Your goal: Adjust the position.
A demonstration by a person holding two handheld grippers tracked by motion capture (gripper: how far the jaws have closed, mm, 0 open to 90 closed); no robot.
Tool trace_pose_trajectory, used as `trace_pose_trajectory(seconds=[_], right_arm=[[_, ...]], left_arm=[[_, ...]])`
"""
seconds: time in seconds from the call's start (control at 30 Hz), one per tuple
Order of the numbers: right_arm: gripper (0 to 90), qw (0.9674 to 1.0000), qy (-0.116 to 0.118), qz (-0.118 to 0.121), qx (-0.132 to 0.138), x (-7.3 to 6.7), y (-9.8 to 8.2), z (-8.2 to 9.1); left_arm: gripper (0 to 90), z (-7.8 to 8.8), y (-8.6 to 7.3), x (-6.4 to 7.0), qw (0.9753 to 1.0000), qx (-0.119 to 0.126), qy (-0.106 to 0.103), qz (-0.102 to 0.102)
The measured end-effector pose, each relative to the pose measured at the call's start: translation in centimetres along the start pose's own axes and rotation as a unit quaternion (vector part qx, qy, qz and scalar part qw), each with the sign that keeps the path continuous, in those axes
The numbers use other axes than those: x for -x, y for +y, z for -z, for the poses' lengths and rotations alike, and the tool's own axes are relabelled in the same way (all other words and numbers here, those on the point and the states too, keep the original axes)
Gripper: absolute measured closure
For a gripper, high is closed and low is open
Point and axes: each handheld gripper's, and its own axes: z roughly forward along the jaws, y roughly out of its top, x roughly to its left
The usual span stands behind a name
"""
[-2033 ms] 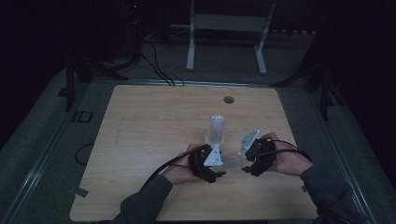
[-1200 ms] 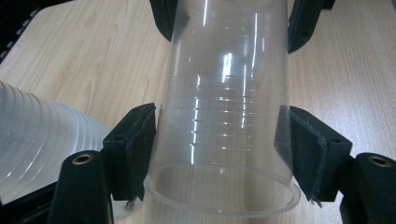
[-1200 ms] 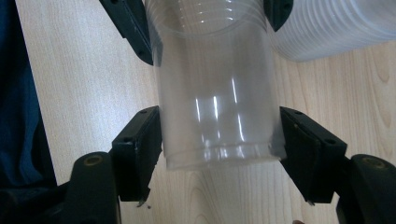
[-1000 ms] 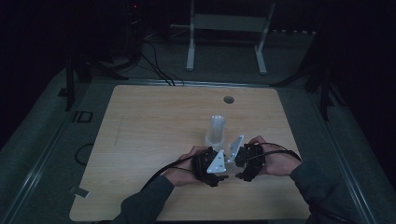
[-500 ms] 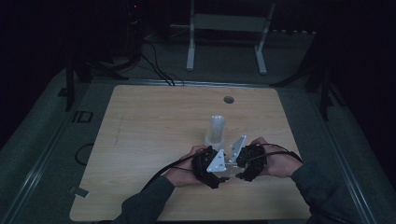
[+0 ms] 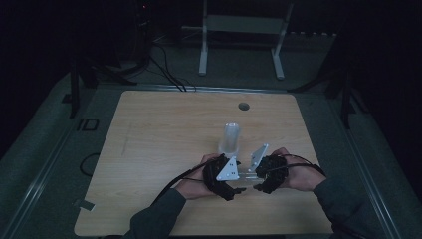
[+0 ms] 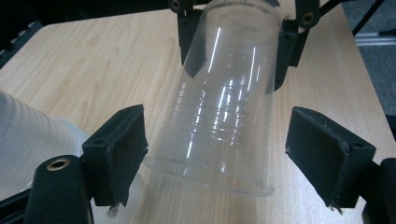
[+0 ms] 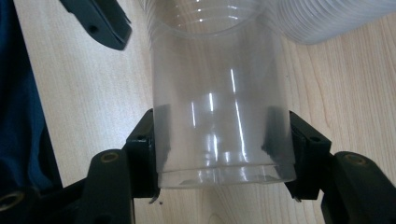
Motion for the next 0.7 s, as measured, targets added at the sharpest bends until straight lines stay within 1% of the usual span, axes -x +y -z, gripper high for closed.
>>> trace_pose_trajectory(seconds=[0.07,0.1,0.23,0.37,0.57,0.67,0.7], right_arm=[[41.1,1.0000,-0.001,-0.002,0.000,0.0,-0.1,0.0],[41.1,1.0000,-0.003,-0.006,-0.002,0.1,-0.2,-0.1],[41.1,0.9998,-0.008,-0.018,-0.002,0.3,-0.5,-0.3],[41.1,0.9994,-0.014,-0.032,-0.002,0.4,-0.9,-0.4],[41.1,0.9984,-0.023,-0.050,0.010,0.6,-1.6,-0.3],[41.1,0.9975,-0.031,-0.063,0.013,0.8,-2.0,-0.1],[41.2,0.9973,-0.033,-0.064,0.016,0.9,-2.1,0.0]], left_arm=[[20.9,0.1,0.0,0.0,1.0000,0.002,0.002,0.001],[21.4,0.2,0.0,-0.1,1.0000,0.003,0.003,0.001],[24.2,0.5,0.0,-0.3,0.9999,0.009,0.011,0.009],[26.7,0.8,-0.1,-0.6,0.9996,0.015,0.013,0.017],[27.8,1.0,-0.2,-0.9,0.9993,0.020,0.020,0.026],[27.9,1.2,-0.2,-1.1,0.9990,0.022,0.025,0.031],[28.0,1.2,-0.2,-1.1,0.9989,0.023,0.026,0.033]])
